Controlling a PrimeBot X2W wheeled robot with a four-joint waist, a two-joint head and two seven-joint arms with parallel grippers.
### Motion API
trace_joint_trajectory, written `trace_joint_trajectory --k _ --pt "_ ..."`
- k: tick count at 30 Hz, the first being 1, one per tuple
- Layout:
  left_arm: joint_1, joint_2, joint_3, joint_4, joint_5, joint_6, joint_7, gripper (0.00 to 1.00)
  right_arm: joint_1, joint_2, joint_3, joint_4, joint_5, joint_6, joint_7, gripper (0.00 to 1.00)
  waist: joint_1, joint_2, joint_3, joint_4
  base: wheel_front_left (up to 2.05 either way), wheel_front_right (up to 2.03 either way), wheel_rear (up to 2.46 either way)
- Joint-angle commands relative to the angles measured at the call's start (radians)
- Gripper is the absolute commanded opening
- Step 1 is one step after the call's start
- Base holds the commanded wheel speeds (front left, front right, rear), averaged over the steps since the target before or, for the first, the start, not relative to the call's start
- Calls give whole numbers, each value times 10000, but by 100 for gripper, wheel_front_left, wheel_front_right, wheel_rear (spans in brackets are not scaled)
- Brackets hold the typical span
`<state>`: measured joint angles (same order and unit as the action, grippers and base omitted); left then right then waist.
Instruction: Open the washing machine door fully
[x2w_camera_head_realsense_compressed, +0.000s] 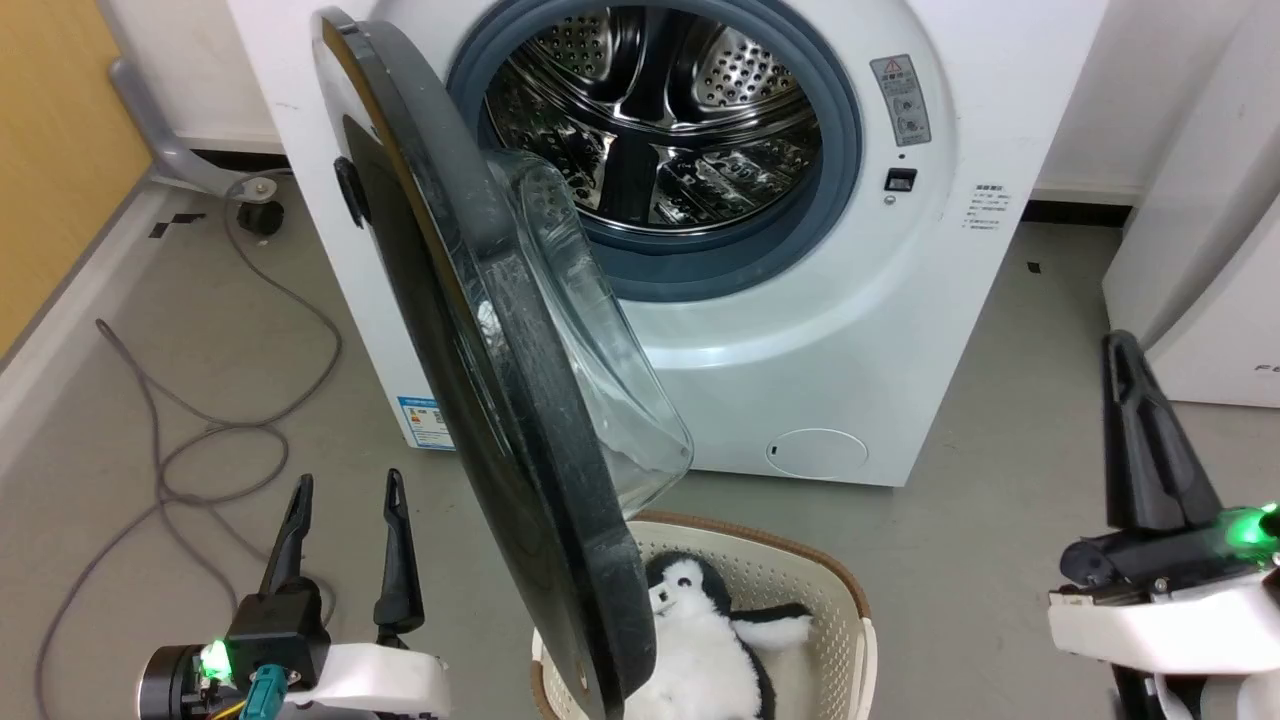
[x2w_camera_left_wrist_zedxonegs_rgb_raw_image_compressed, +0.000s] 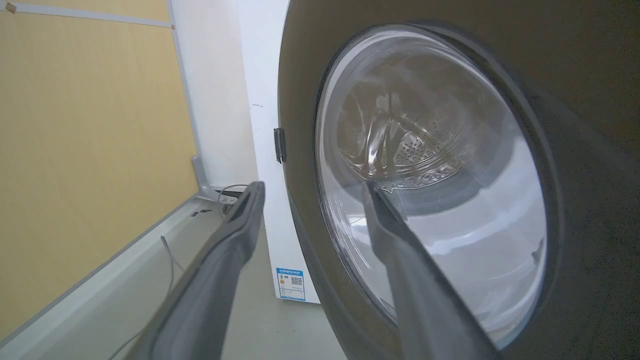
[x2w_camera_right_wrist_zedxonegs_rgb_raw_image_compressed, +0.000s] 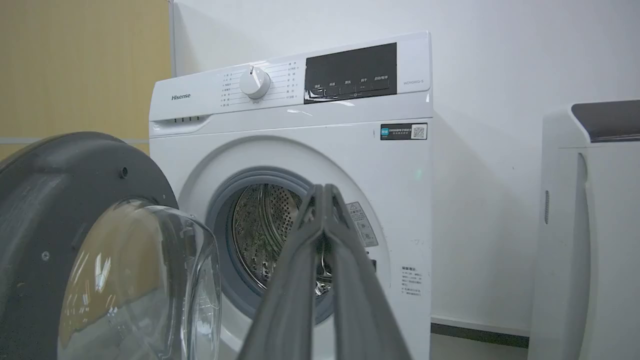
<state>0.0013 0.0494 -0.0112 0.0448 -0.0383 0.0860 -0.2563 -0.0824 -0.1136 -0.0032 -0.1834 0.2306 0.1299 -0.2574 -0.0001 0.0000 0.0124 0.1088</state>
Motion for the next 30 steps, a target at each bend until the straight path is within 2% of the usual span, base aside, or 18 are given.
trace_joint_trajectory --k 1,3,7,13,16,17,18,19,30 --pt "103 8 39 -39 14 36 -55 100 231 90 -120 -160 -527 8 -41 0 1 0 17 -41 0 0 0" --pt "98 8 31 -44 16 39 -55 100 488 202 -219 -206 -1331 8 -41 0 1 0 19 -81 0 0 0" --pt "108 8 14 -47 15 55 -55 100 1009 429 -549 32 -2193 8 -42 0 1 0 -1 -136 0 0 0" --pt "152 8 -4 -36 5 52 -55 100 1644 614 -1049 570 -2570 8 -42 0 1 0 -40 -166 0 0 0" --pt "169 8 -5 -6 1 51 -55 100 1838 627 -1214 984 -2199 8 -43 0 1 0 -60 -172 0 0 0" --pt "175 8 -2 0 -5 56 -55 100 1875 628 -1239 1137 -2018 8 -43 12 1 0 -66 -175 0 0 0" --pt "179 8 0 4 -7 61 -55 100 1880 629 -1292 1223 -1858 8 -43 73 1 0 -70 -175 0 0 0" --pt "181 8 2 11 -4 66 -55 100 1900 630 -1313 1327 -1675 8 -43 100 1 0 -76 -173 0 0 0" --pt "157 8 115 -41 27 145 -55 100 2006 632 -1204 1910 -1472 8 -43 100 1 0 -133 -141 0 0 0"
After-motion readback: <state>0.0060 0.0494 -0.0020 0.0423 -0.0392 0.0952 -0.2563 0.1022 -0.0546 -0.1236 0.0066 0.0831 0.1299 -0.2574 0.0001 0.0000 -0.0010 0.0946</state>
